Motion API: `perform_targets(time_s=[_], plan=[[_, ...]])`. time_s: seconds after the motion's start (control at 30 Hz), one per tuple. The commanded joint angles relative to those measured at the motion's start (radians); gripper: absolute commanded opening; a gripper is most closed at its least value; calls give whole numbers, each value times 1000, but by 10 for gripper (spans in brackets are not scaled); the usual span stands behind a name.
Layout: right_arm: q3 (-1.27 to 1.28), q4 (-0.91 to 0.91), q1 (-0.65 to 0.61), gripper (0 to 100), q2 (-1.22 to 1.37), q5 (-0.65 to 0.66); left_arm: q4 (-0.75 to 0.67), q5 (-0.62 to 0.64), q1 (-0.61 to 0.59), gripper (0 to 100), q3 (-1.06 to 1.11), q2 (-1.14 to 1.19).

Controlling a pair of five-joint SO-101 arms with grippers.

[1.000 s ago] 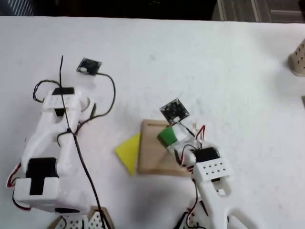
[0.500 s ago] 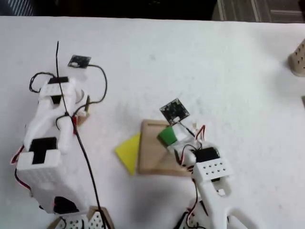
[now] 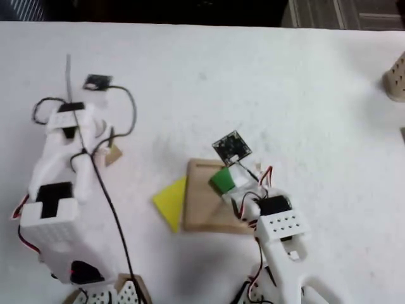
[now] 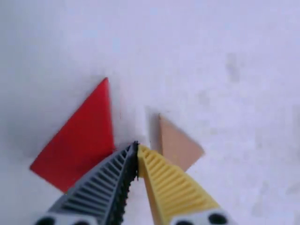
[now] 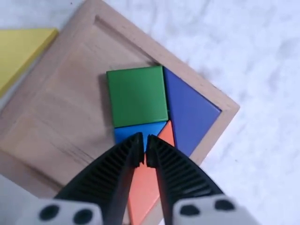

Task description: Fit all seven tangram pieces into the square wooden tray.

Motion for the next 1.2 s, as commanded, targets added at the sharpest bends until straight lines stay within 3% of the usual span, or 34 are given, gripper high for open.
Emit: perform_targets(time_s=[0.0, 0.1, 0.33, 0.53, 0.8, 1.03, 1.17], plan=[[-6, -16, 2, 18, 7, 17, 11, 84, 99, 24, -49, -15], [-6, -16, 2, 18, 7, 17, 60, 92, 133, 51, -110, -7], [-6, -16, 4, 18, 7, 17, 238, 170, 125, 286, -229, -4], [-6, -16, 2, 18, 8, 17, 233, 129, 85, 289, -196, -2], [-6, -16, 1, 20, 8, 17, 32, 101, 68, 289, -12, -7], [-6, -16, -4, 19, 8, 17, 25, 110, 67, 255, -26, 12], [-6, -16, -7, 19, 8, 17, 100, 104, 62, 211, -127, 94]])
